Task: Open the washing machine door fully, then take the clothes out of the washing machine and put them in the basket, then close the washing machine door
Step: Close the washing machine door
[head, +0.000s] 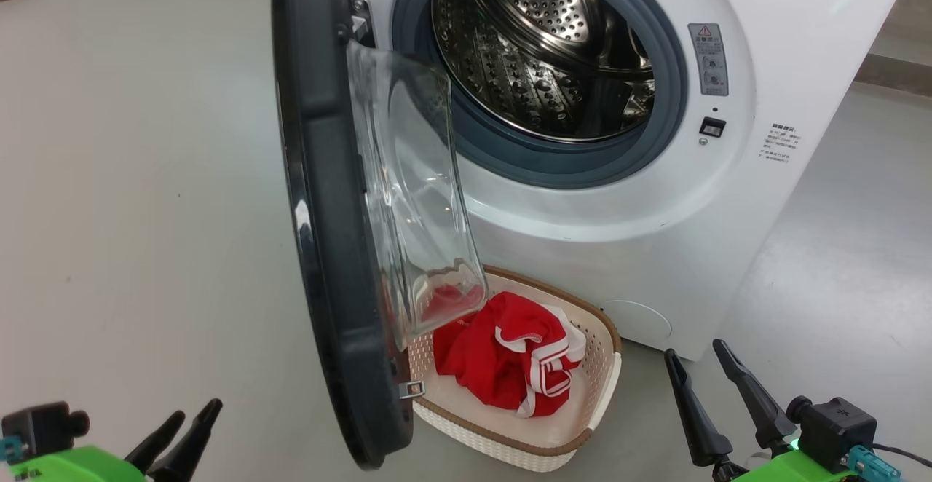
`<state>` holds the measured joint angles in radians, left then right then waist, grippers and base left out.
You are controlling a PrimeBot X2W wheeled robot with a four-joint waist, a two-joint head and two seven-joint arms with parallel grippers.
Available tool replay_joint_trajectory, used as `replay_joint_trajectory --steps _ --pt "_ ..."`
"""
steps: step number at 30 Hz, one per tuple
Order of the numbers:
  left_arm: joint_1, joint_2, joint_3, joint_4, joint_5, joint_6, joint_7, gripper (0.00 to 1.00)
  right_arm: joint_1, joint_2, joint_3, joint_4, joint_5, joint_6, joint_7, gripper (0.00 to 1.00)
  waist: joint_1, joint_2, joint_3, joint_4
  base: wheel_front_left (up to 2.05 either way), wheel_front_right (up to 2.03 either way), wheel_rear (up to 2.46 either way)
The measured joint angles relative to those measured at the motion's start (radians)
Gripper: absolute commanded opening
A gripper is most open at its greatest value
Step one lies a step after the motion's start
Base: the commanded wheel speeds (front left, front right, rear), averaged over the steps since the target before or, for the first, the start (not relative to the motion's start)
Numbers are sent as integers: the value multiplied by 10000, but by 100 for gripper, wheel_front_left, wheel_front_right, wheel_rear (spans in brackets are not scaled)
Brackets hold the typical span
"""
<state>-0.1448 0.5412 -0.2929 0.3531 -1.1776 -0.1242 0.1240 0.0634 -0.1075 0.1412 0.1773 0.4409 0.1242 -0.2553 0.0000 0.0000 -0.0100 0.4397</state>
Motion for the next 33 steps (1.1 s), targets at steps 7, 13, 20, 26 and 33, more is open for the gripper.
replay_joint_trajectory --steps 7,13,20,26,33 --pt "465 -194 -359 79 656 -4 -2176 100 0 -12 6 4 2 0 0 100 0 0 4 -26 0 0 0" --pt "647 -571 -382 568 1662 -8 -3638 100 -1 -13 -2 8 2 0 0 100 0 0 0 -31 0 0 0" --pt "848 -1739 1478 -2 4485 21 -3735 100 0 -17 -48 4 2 0 0 100 0 0 -48 -27 0 0 0" --pt "1689 -3126 2886 -1419 7670 105 -3735 100 0 -2 -73 0 4 0 0 100 0 0 -84 -71 0 0 0" --pt "2115 -4167 3785 -2355 9377 50 -3735 100 0 23 -157 -8 4 0 0 100 0 0 -152 -113 0 0 0"
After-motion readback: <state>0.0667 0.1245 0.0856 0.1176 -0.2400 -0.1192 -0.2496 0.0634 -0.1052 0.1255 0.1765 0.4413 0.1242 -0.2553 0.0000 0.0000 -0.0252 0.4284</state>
